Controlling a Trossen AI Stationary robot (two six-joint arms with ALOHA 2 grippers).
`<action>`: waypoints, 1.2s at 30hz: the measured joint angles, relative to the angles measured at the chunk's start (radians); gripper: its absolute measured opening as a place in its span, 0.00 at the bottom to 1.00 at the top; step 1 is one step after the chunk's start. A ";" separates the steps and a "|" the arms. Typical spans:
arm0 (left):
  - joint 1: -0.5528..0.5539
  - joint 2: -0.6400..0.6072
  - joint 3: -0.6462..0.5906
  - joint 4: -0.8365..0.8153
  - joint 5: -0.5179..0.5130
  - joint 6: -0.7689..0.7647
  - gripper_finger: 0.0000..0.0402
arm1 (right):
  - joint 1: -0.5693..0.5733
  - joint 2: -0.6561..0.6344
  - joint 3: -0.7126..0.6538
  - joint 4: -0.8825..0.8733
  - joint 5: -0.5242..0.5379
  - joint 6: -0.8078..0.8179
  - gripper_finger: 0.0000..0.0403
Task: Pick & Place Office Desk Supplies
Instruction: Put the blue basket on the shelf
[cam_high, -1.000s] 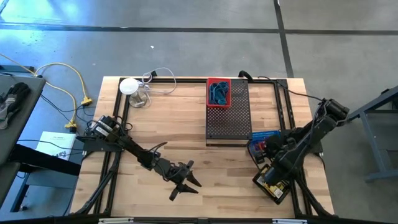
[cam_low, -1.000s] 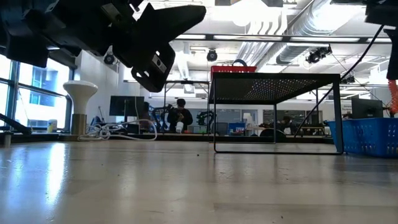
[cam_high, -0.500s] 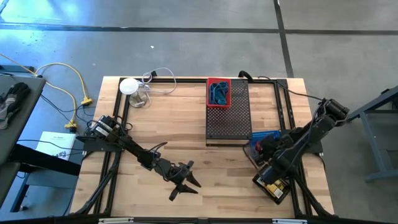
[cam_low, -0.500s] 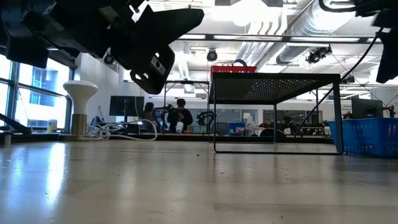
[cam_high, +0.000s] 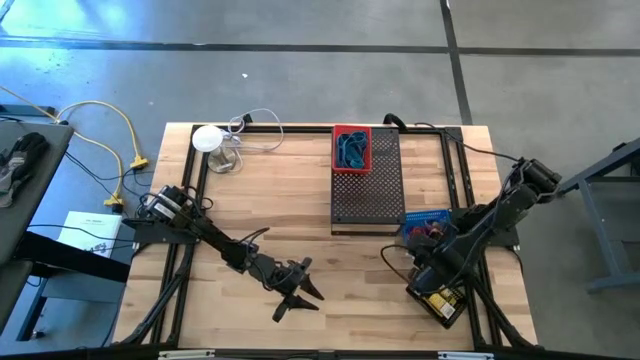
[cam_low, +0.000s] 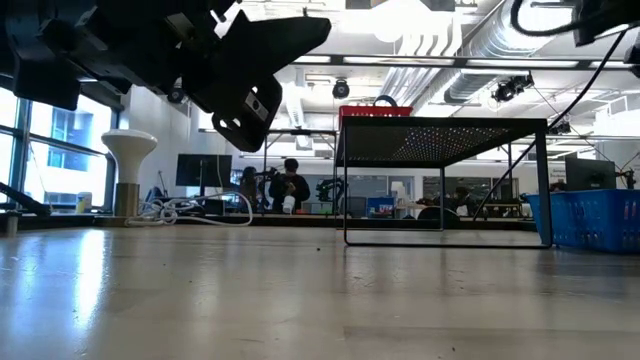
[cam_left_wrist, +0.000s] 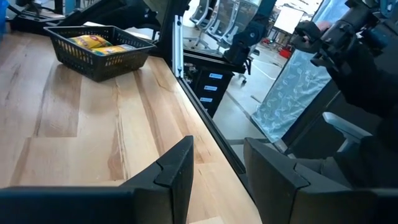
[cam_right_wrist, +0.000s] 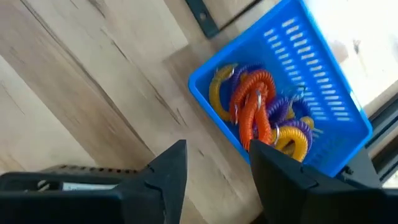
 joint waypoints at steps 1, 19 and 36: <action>0.001 0.000 0.000 0.000 0.000 0.000 0.34 | -0.011 0.000 0.000 0.000 -0.022 -0.008 0.40; 0.001 -0.001 0.000 -0.024 0.001 0.000 0.34 | -0.125 0.000 -0.075 0.137 -0.087 -0.151 0.39; 0.001 -0.001 0.000 -0.029 0.004 0.000 0.34 | -0.127 0.000 -0.186 0.275 -0.065 -0.237 0.39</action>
